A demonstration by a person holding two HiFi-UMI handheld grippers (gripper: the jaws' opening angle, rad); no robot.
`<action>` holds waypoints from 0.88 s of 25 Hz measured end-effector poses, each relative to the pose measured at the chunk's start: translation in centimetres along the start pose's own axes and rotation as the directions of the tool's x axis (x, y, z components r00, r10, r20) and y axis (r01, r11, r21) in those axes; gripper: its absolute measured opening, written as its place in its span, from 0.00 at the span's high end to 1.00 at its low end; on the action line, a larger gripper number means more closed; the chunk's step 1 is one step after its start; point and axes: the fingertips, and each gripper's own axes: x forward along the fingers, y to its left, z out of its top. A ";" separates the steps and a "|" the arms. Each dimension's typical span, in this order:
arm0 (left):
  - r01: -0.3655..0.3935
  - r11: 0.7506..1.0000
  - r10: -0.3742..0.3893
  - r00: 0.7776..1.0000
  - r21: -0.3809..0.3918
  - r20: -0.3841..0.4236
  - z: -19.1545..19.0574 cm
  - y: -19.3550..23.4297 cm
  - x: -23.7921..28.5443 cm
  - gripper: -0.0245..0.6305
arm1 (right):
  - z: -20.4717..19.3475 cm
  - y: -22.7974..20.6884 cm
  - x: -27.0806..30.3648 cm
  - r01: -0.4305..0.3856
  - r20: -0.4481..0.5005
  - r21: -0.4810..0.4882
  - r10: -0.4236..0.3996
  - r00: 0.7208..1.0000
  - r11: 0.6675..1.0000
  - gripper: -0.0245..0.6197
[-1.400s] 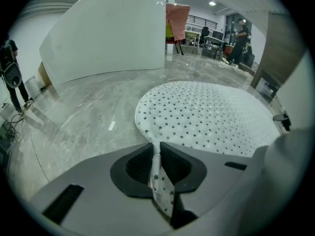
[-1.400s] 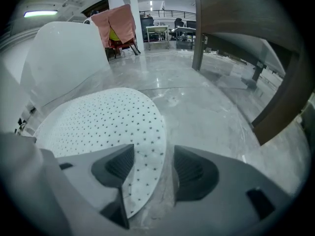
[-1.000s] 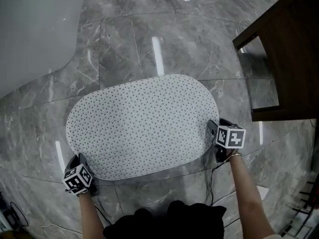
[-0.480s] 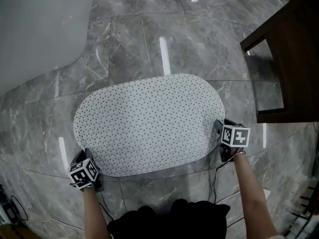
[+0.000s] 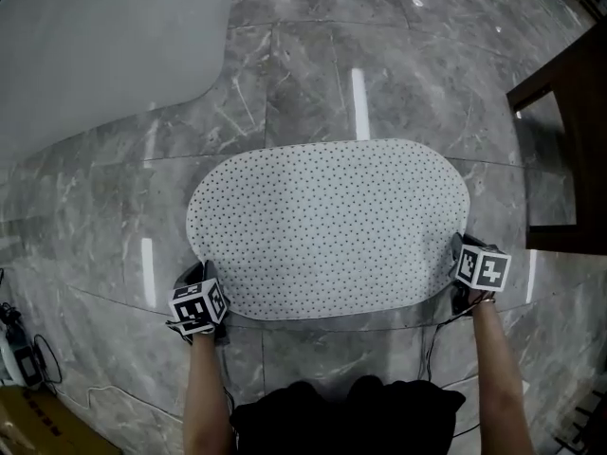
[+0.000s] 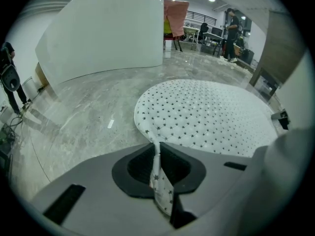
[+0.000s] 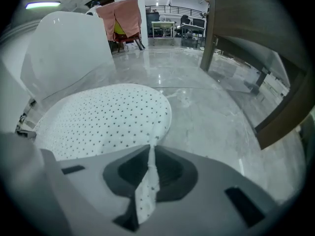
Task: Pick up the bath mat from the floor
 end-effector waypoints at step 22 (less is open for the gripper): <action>0.074 0.996 -0.077 0.994 0.052 0.073 3.7 -2.4 -5.5 0.93 | 3.7 6.6 -8.3 -0.132 0.108 -0.053 0.137 0.985 0.990 0.92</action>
